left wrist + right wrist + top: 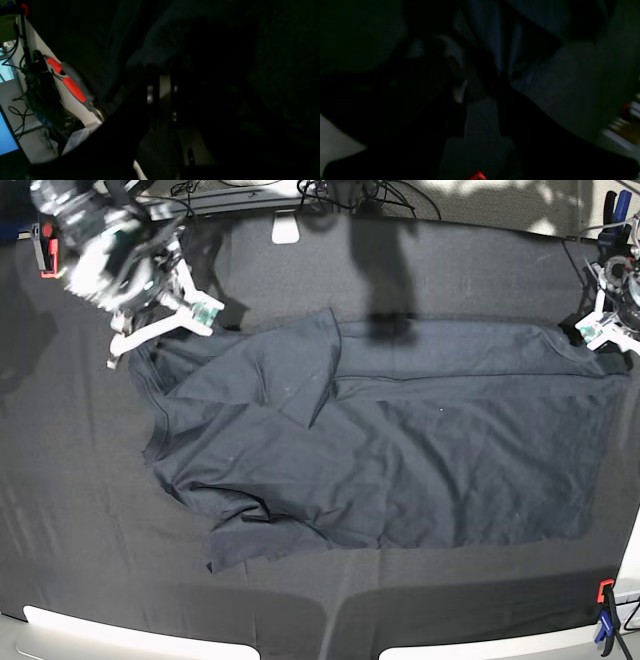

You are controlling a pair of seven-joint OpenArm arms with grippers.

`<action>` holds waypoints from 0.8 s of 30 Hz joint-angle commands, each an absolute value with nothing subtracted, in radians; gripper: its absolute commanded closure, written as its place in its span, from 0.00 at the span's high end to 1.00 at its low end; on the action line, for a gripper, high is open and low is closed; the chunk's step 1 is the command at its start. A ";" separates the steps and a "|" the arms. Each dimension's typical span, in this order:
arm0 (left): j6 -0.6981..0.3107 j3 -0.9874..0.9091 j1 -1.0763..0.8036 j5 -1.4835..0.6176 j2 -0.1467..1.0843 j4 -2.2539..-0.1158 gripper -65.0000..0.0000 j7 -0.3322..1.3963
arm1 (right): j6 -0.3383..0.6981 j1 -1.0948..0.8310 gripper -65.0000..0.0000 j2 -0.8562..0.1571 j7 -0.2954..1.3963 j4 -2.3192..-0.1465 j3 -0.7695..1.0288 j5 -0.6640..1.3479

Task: Layout the t-shirt on the table in an organized manner, then fold the t-shirt properly
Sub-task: 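Grasp the shirt corners with both grippers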

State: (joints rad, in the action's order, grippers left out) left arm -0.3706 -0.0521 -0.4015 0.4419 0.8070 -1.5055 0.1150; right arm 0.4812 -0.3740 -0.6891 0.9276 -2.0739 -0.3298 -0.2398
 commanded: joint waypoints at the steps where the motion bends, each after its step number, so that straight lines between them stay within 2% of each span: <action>1: -0.358 -0.062 -0.396 0.437 0.829 -1.518 0.00 0.112 | 0.452 -0.363 0.29 -0.710 0.892 -2.064 -0.344 -0.297; 4: -0.358 -0.062 -0.396 0.437 0.829 -1.518 0.00 0.120 | 0.412 -0.360 0.29 -0.714 0.842 -2.004 -0.375 -0.395; 12: -0.358 -0.062 -0.396 0.437 0.829 -1.518 0.00 0.120 | 0.401 -0.360 0.29 -0.712 0.731 -1.869 -0.374 -0.420; 14: -0.358 -0.062 -0.396 0.437 0.829 -1.518 0.00 0.120 | 0.364 -0.355 0.29 -0.711 0.701 -1.844 -0.374 -0.420; 16: -0.358 -0.062 -0.396 0.437 0.829 -1.518 0.00 0.119 | 0.327 -0.334 0.29 -0.708 0.696 -1.821 -0.374 -0.423; 24: -0.358 -0.062 -0.396 0.437 0.829 -1.518 0.00 0.119 | 0.327 -0.263 0.29 -0.707 0.693 -1.755 -0.374 -0.420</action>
State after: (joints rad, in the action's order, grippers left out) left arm -0.3706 -0.0521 -0.4015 0.4419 0.8066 -1.5055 0.1280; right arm 0.3321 -0.2680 -0.6926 0.6949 -1.7527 -0.3798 -0.4160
